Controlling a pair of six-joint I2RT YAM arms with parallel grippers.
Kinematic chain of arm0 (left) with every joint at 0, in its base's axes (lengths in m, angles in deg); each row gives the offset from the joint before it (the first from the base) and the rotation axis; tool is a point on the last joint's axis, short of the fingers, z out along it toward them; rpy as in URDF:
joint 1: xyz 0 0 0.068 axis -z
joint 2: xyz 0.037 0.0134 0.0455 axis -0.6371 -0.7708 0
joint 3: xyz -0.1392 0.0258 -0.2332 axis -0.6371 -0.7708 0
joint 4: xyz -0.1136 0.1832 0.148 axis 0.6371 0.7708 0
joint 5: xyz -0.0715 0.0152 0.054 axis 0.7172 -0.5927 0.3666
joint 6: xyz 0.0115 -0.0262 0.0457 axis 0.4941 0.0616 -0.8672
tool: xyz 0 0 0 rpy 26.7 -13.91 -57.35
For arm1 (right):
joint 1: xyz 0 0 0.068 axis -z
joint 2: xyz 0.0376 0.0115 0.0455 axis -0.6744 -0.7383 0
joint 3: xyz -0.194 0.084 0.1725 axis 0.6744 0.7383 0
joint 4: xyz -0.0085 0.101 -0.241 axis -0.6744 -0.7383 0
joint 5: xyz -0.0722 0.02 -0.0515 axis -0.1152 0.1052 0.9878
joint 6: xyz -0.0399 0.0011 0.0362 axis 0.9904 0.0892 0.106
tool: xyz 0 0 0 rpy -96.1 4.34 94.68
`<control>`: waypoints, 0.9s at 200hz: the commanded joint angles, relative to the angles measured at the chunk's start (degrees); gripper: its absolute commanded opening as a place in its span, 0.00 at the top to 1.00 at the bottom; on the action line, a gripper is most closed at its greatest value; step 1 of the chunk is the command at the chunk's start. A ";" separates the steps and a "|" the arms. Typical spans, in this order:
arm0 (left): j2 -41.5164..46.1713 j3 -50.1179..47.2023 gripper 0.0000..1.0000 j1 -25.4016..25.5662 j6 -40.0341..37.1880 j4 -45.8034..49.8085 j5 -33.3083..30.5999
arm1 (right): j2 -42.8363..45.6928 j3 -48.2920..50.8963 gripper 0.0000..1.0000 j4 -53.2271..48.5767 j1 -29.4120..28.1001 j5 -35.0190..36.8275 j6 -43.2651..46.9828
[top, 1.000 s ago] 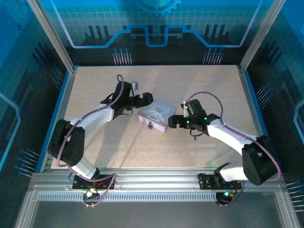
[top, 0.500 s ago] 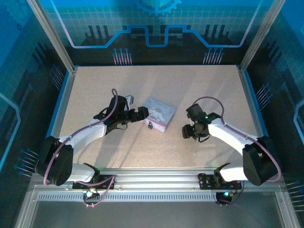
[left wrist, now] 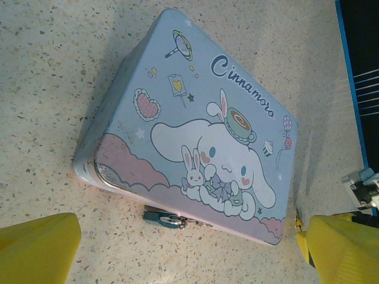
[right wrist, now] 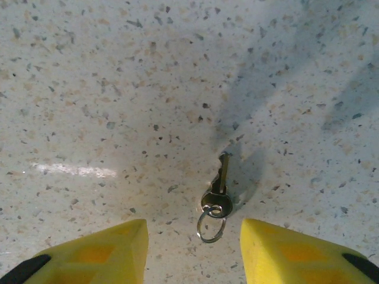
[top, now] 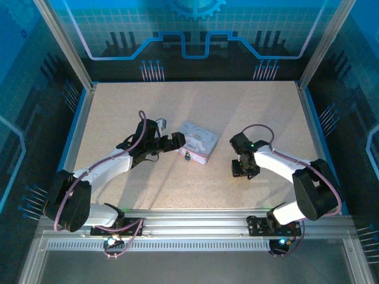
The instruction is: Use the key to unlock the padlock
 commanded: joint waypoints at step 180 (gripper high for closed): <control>-0.64 0.99 0.01 0.37 0.32 -0.30 0.77 | -3.84 0.60 0.69 1.96 0.35 1.29 -1.94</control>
